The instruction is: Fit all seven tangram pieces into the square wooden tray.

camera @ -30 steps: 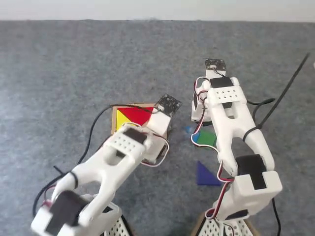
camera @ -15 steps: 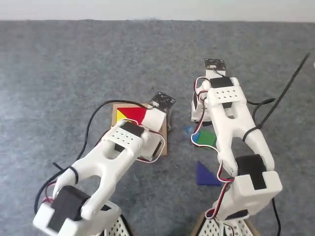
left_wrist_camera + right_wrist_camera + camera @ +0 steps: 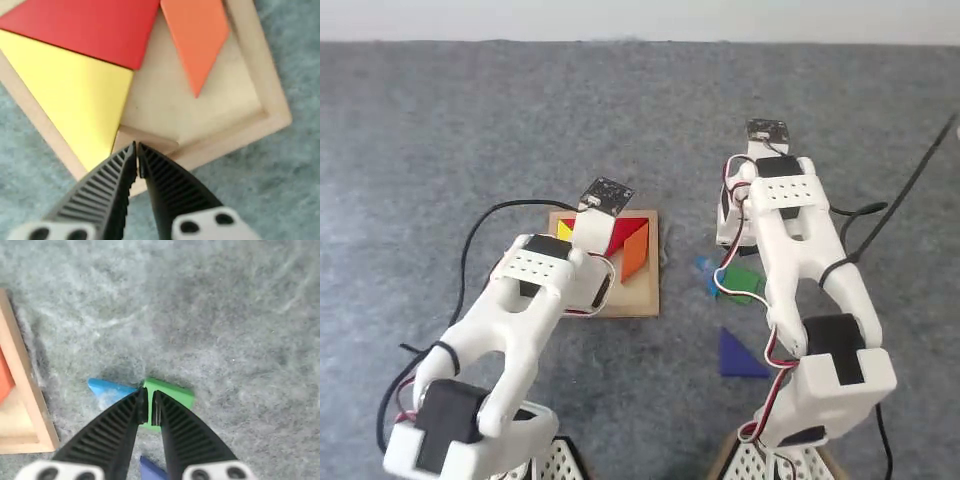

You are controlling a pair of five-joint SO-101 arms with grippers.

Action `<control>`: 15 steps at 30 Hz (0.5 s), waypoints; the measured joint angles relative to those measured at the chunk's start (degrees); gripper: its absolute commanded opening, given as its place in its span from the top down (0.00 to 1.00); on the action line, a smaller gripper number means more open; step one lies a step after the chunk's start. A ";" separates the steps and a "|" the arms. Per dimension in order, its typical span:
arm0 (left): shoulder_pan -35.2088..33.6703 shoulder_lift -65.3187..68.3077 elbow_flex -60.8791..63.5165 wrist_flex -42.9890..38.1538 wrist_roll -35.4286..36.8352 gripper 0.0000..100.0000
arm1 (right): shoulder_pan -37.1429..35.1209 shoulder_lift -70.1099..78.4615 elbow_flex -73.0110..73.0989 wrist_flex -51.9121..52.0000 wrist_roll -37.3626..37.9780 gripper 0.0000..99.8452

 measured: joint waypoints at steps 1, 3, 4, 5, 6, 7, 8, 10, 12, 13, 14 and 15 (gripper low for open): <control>0.00 0.00 0.00 0.62 -1.32 0.99 | -0.09 0.00 0.00 0.00 0.00 0.97; -0.18 -0.62 0.00 1.23 -3.08 0.99 | -0.35 0.00 0.00 0.00 0.00 0.97; -0.26 -1.58 1.05 1.32 -3.52 0.99 | -0.35 0.00 0.00 0.00 0.00 0.97; -0.35 -2.90 1.93 1.67 -3.69 0.99 | -0.35 0.00 0.00 0.00 0.00 0.97; -0.44 -4.57 3.08 1.76 -3.69 0.99 | -0.35 0.00 0.00 0.00 0.00 0.97; -0.44 -6.59 4.57 2.11 -3.96 0.99 | -0.35 0.00 0.00 0.00 0.00 0.97; -0.44 -8.97 6.07 2.11 -4.04 0.99 | -0.26 0.00 0.00 0.00 0.00 0.97; -0.62 -14.95 8.44 2.20 -4.04 0.99 | -0.26 0.00 0.00 0.00 0.00 0.97; -2.20 -21.89 9.41 2.20 -3.16 0.99 | -0.26 0.00 -1.32 0.00 0.44 0.97; -3.78 -25.49 9.58 2.20 -1.49 0.99 | -0.26 0.00 -2.64 0.18 1.67 0.97; -5.89 -29.10 9.85 1.58 0.44 0.99 | -0.26 0.00 -4.22 0.88 2.90 0.97; -8.09 -32.35 10.46 0.97 2.11 0.99 | -0.62 0.00 -5.80 2.37 3.78 0.97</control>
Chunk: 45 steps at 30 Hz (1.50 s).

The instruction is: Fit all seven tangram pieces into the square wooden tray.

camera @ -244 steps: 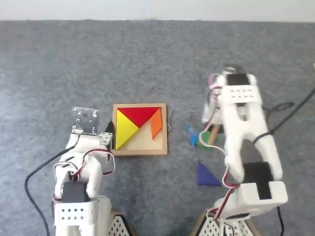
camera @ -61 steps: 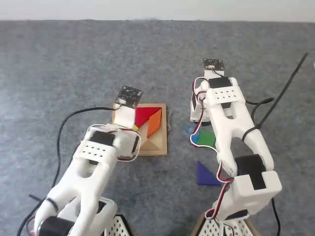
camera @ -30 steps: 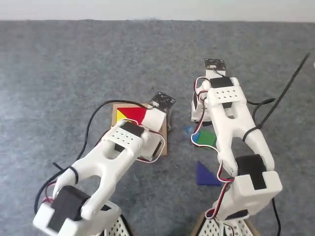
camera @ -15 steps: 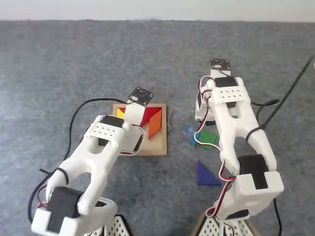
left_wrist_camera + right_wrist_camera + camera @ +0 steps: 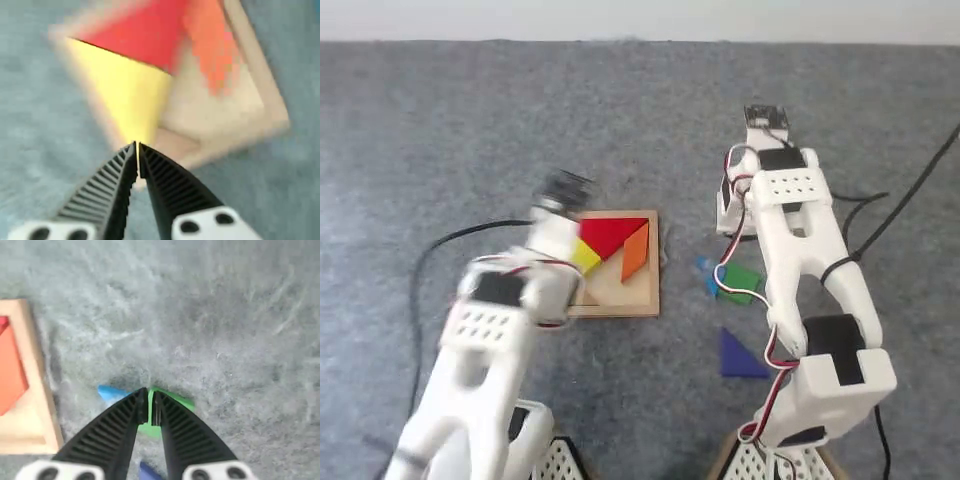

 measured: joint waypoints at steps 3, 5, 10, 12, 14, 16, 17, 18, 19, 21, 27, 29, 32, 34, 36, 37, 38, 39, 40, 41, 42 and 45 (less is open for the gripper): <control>-7.21 -7.12 2.73 -1.93 2.99 0.99 | -5.19 0.00 -2.64 4.04 1.32 0.97; -10.55 -8.79 4.75 -4.22 3.69 0.99 | -10.02 0.00 -2.99 4.48 1.58 0.97; -14.86 -9.49 8.70 -10.90 4.40 0.99 | -22.24 4.84 -3.52 -1.93 1.76 0.97; -15.21 -9.58 8.70 -11.60 4.48 0.99 | -25.41 7.91 -3.52 -5.80 1.76 0.97; -15.21 -9.58 8.70 -11.87 4.48 0.99 | -27.52 11.52 -3.52 -8.97 1.76 0.97; -15.21 -9.58 8.97 -11.96 4.48 0.99 | -28.13 14.33 -3.60 -10.90 1.76 0.97; -15.21 -9.58 9.49 -12.31 4.48 0.99 | -27.96 14.95 -4.04 -11.34 1.76 0.97; -15.21 -9.58 10.02 -12.84 4.48 0.99 | -27.87 15.65 -4.57 -11.52 1.76 0.97; -15.21 -9.58 10.46 -13.45 4.48 0.99 | -27.78 16.09 -5.01 -11.52 1.76 0.97; -15.21 -9.58 10.81 -14.33 4.48 0.99 | -26.90 16.53 -5.71 -11.25 1.76 0.97; -14.24 -9.58 10.81 -14.68 4.48 0.99 | -21.45 16.97 -10.29 -5.10 1.76 0.97; -13.27 -9.58 11.25 -14.68 4.48 0.99 | -20.75 16.97 -12.57 -2.81 1.76 0.97; -11.87 -9.85 12.31 -14.68 4.57 0.99 | -20.75 16.97 -15.21 -0.44 1.76 0.97; -11.69 -9.93 12.31 -14.68 4.57 0.99 | -20.75 16.97 -17.32 1.41 1.76 0.97; -11.87 -9.93 12.31 -14.68 4.57 0.99 | -20.66 16.97 -20.04 5.27 1.76 0.97; -11.87 -9.93 12.31 -14.68 4.57 0.99 | -20.48 16.88 -21.27 7.82 2.11 0.97; -11.87 -9.93 12.31 -14.68 4.57 0.99 | -19.87 16.26 -22.07 10.46 2.90 0.97; -11.87 -9.93 12.31 -14.68 4.57 0.99 | -18.90 14.86 -22.24 12.92 3.96 0.97; -11.87 -9.93 12.31 -14.68 4.57 0.99 | -17.49 12.75 -22.24 15.03 4.84 0.97; -11.87 -10.02 12.40 -14.68 4.57 0.99 | -15.91 9.85 -22.24 16.18 5.36 0.97; -11.87 -10.11 12.66 -14.68 4.57 0.99 | -14.24 6.51 -21.45 16.70 5.71 0.97; -11.69 -10.29 13.36 -14.68 4.57 0.99 | -10.46 -4.66 -15.91 17.49 7.12 0.97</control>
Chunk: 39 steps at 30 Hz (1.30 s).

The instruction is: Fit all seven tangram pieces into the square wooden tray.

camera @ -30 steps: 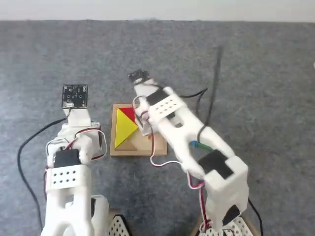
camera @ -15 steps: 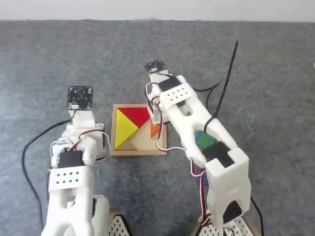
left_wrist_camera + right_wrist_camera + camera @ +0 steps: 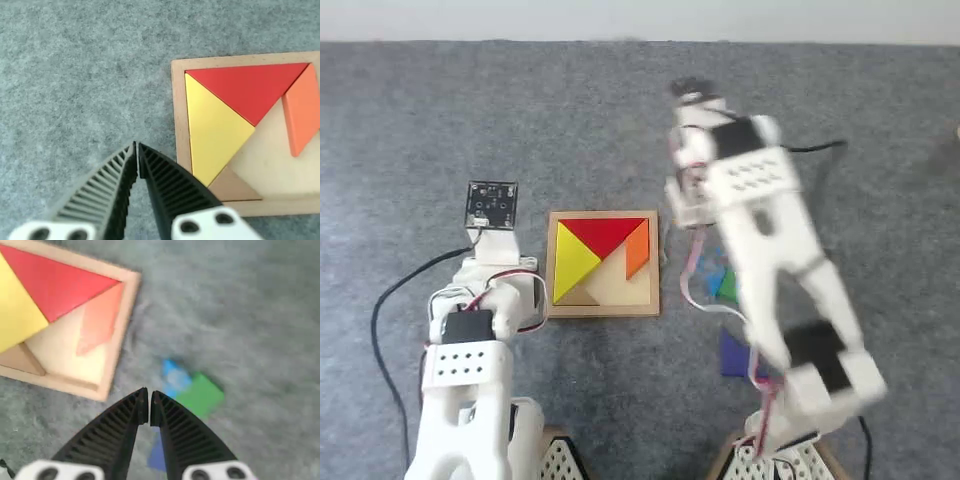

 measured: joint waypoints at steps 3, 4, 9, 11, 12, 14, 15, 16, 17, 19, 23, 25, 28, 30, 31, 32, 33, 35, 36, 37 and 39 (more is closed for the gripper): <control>3.78 0.00 0.00 0.09 0.00 0.99 | 0.44 -10.02 10.46 -0.62 1.93 0.97; 5.45 0.00 0.00 0.18 0.00 0.99 | 0.70 -12.57 14.68 -1.85 2.37 0.97; 7.30 0.00 0.00 0.79 -0.09 0.99 | 8.00 -18.29 37.19 -13.80 6.59 0.96; 7.56 0.00 0.00 0.79 -0.09 0.99 | 9.58 -18.37 43.25 -17.93 7.38 0.94; 7.82 0.00 0.00 0.79 -0.09 0.99 | 9.76 -18.37 45.54 -19.87 7.38 0.92; 8.00 0.00 0.00 0.79 -1.14 0.99 | 10.46 -18.37 47.65 -22.77 6.95 0.88; 7.91 0.00 0.00 0.79 -1.49 0.99 | 10.99 -18.29 47.82 -23.56 6.95 0.86; 7.82 0.00 0.00 0.79 -1.67 0.99 | 11.16 -18.02 47.82 -24.26 6.95 0.86; 7.82 0.00 0.00 0.79 -1.85 0.99 | 11.25 -17.41 47.82 -24.70 7.21 0.86; 7.82 0.00 0.00 0.79 -1.85 0.99 | 10.99 -16.35 47.82 -25.05 7.74 0.86; 7.82 0.00 0.00 0.79 -1.85 0.99 | 10.99 -14.77 47.82 -25.14 8.18 0.86; 7.82 0.00 0.00 0.79 -1.93 0.99 | 11.16 -14.42 47.82 -25.14 8.18 0.86; 7.82 0.00 0.00 0.79 -2.37 0.99 | 10.99 -14.42 47.82 -25.14 8.18 0.86; 7.82 0.00 0.00 0.79 -2.64 0.99 | 10.90 -14.42 47.82 -25.14 8.18 0.86; 7.82 0.00 0.00 0.79 -2.64 0.99 | 11.08 -14.42 47.82 -25.14 8.18 0.86; 7.82 0.00 0.00 0.79 -2.64 0.99 | 11.08 -14.42 47.82 -24.70 8.18 0.86; 7.82 0.00 0.00 0.79 -2.64 0.99 | 11.08 -14.42 47.82 -23.65 8.18 0.86; 7.82 0.00 0.00 0.79 -2.64 0.99 | 11.08 -14.42 47.82 -21.89 8.18 0.86; 7.82 0.00 0.00 0.79 -2.64 0.99 | 10.99 -14.59 48.09 -21.19 8.18 0.86; 7.82 0.00 0.00 0.79 -2.64 0.99 | 10.99 -15.38 48.88 -20.66 8.79 0.86; 7.82 0.00 0.00 0.79 -2.64 0.99 | 10.99 -18.11 51.52 -20.13 11.34 0.86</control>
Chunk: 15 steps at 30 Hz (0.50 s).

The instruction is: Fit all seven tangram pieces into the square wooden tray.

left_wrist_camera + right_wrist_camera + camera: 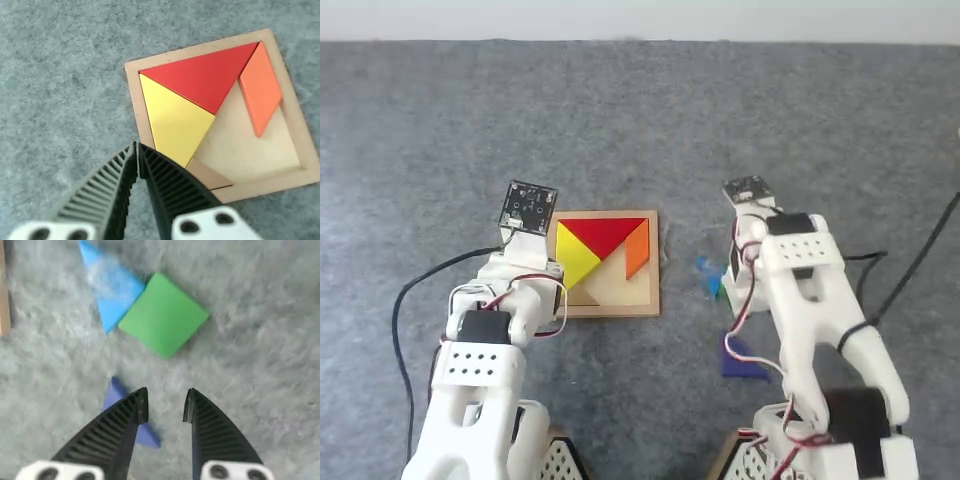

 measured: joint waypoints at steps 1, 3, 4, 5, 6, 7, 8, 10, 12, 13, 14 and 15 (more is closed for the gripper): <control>0.00 0.00 0.00 0.00 0.00 0.99 | -0.09 -1.67 1.76 0.09 1.32 0.86; 0.00 0.00 0.00 0.00 0.00 0.99 | -0.70 -5.45 5.27 0.18 3.60 0.85; 0.00 0.00 0.00 0.00 0.00 0.99 | -2.02 -7.30 7.12 0.18 4.40 0.83; 0.00 0.00 0.00 0.00 0.00 0.99 | -3.78 -9.05 8.97 0.18 5.01 0.79; 0.00 0.00 0.00 0.00 0.00 0.99 | -5.10 -10.55 10.37 0.26 5.45 0.75; 0.00 0.00 0.00 0.00 0.00 0.99 | -5.98 -11.69 11.52 0.26 5.54 0.70; 0.00 0.00 0.00 0.00 0.00 0.99 | -6.77 -12.31 12.13 0.35 5.80 0.65; 0.00 0.00 0.00 0.00 0.00 0.99 | -7.65 -12.75 12.57 0.35 6.42 0.60; 0.00 0.00 0.00 0.00 0.00 0.99 | -8.70 -12.75 12.84 0.26 6.77 0.61; 0.00 0.00 0.00 0.00 0.00 0.99 | -10.11 -12.75 13.27 0.18 6.86 0.62; 0.00 0.00 0.00 0.00 0.00 0.99 | -11.96 -12.75 13.98 0.18 6.86 0.63; 0.00 0.00 0.00 0.00 0.00 0.99 | -13.45 -12.57 14.24 0.35 6.86 0.64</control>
